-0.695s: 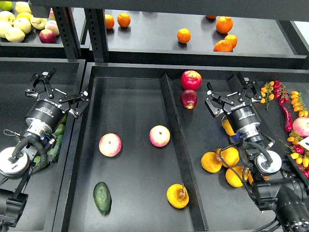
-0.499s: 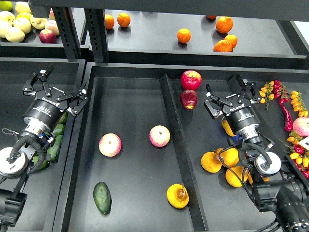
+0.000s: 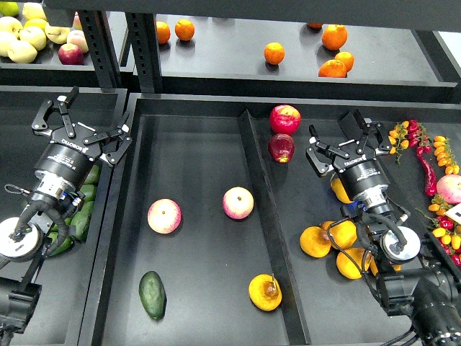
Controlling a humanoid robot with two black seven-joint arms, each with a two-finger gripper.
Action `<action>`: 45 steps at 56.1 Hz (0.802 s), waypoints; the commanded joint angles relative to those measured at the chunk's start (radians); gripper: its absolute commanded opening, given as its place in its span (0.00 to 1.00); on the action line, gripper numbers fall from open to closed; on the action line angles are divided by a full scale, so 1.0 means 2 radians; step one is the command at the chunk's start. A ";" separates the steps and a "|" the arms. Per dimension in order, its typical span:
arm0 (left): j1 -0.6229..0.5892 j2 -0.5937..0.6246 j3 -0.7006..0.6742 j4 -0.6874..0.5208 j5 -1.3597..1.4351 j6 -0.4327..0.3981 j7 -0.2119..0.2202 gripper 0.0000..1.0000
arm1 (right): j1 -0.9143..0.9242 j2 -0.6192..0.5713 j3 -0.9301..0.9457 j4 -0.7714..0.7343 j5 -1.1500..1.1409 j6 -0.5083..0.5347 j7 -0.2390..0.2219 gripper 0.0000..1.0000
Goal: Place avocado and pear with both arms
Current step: 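Raise the left gripper and swing it toward the middle tray section, then move the open left gripper over the dark green avocado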
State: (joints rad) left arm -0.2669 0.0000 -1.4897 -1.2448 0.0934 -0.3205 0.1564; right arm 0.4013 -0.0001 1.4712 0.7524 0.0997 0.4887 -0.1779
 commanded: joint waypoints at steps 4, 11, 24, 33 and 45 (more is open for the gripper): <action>-0.007 0.000 0.000 0.001 -0.001 0.000 0.001 1.00 | 0.000 0.000 0.001 0.001 0.000 0.000 0.000 1.00; -0.008 0.000 0.002 0.000 -0.001 -0.005 0.005 1.00 | -0.001 0.000 0.000 0.000 0.000 0.000 0.001 1.00; -0.054 0.000 0.023 0.011 -0.028 0.012 0.130 0.99 | 0.002 0.000 -0.005 0.003 0.000 0.000 0.000 1.00; -0.102 0.060 0.112 0.013 -0.080 0.044 0.166 0.98 | 0.005 0.000 -0.008 0.003 0.000 0.000 -0.004 1.00; -0.227 0.262 0.347 0.013 -0.198 0.034 0.166 0.98 | 0.011 0.000 -0.015 0.000 -0.001 0.000 -0.004 1.00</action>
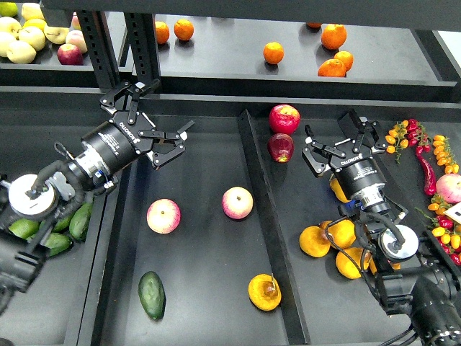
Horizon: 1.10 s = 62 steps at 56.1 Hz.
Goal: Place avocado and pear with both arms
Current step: 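Move the open left gripper over the dark green avocado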
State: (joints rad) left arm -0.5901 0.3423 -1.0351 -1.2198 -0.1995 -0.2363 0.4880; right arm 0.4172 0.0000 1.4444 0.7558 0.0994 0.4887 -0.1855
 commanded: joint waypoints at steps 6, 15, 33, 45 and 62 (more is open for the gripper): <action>-0.128 0.129 0.227 0.002 -0.055 -0.038 0.000 0.99 | 0.004 0.000 0.000 -0.002 -0.001 0.000 0.000 1.00; -0.198 0.136 0.349 0.002 -0.049 -0.070 0.000 0.99 | 0.003 0.000 0.005 -0.003 -0.001 0.000 0.000 1.00; -0.267 0.117 0.515 0.003 0.081 -0.126 0.000 1.00 | 0.001 0.000 0.008 -0.004 -0.001 0.000 0.000 1.00; -0.268 0.100 0.545 0.008 0.104 -0.126 0.000 1.00 | -0.001 0.000 0.004 -0.007 -0.001 0.000 0.001 1.00; -0.261 0.070 0.597 0.038 0.162 -0.126 0.000 0.99 | -0.002 0.000 0.003 -0.019 -0.001 0.000 0.000 1.00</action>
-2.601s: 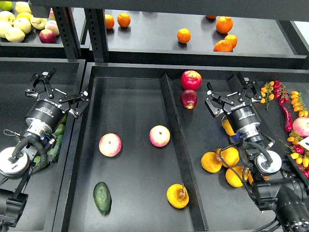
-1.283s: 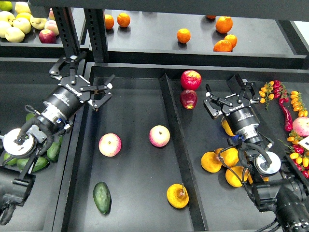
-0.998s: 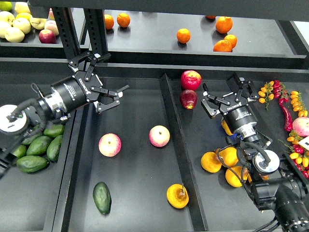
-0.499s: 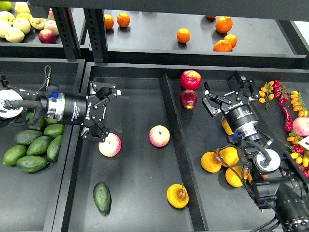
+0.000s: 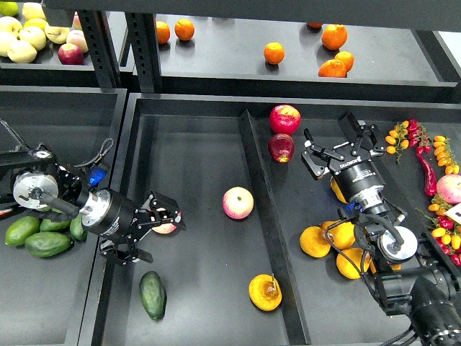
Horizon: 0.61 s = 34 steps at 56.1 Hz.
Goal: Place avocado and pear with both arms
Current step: 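Move the open left gripper over the dark green avocado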
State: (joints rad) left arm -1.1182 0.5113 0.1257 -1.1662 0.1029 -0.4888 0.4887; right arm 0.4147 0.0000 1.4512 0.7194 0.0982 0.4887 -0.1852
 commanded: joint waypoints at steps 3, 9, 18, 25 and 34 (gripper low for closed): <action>0.004 -0.019 0.019 0.016 0.014 0.000 0.000 0.99 | -0.002 0.000 0.000 -0.001 0.000 0.000 0.001 1.00; 0.008 -0.031 0.022 0.023 0.018 0.000 0.000 0.99 | -0.003 0.000 0.000 -0.001 0.000 0.000 0.000 1.00; 0.018 -0.049 0.024 0.056 0.038 0.000 0.000 0.97 | -0.006 0.000 -0.002 0.000 0.000 0.000 0.000 1.00; 0.027 -0.056 0.025 0.070 0.066 0.000 0.000 0.97 | -0.009 0.000 -0.002 0.000 0.000 0.000 0.001 1.00; 0.040 -0.072 0.030 0.085 0.078 0.000 0.000 0.97 | -0.014 0.000 -0.001 0.000 0.000 0.000 0.000 1.00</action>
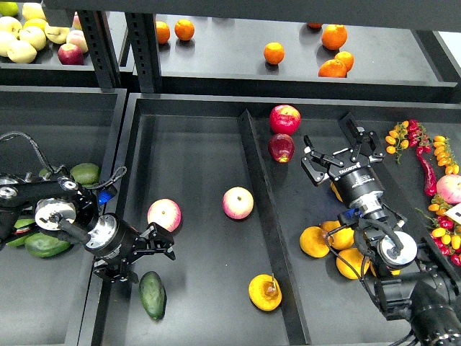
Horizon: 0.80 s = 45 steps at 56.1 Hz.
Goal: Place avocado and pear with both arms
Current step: 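Move the open left gripper over the dark green avocado, then lower the left gripper and close it on the avocado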
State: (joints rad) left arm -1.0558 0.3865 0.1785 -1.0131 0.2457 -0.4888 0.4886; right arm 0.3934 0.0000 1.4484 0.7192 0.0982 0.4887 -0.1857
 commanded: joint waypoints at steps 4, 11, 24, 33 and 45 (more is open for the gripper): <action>0.012 -0.014 0.008 0.012 0.007 0.000 0.000 0.97 | -0.006 0.000 0.001 0.000 0.001 0.000 0.000 1.00; 0.019 -0.023 0.011 0.027 0.011 0.000 0.000 0.97 | -0.012 0.000 0.001 -0.001 0.000 0.000 0.000 1.00; 0.022 -0.028 0.020 0.036 0.016 0.000 0.000 0.97 | -0.019 0.000 0.001 0.001 0.001 0.000 0.000 1.00; 0.031 -0.038 0.020 0.047 0.016 0.000 0.000 0.97 | -0.019 0.000 0.001 0.003 0.001 0.000 0.001 1.00; 0.032 -0.057 0.015 0.087 0.025 0.000 0.000 0.97 | -0.019 0.000 0.002 0.006 0.001 0.000 0.001 1.00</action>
State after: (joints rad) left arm -0.9904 0.2898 0.2185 -0.8879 0.2804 -0.4886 0.4886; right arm 0.3557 0.0000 1.4512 0.7298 0.0997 0.4887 -0.1840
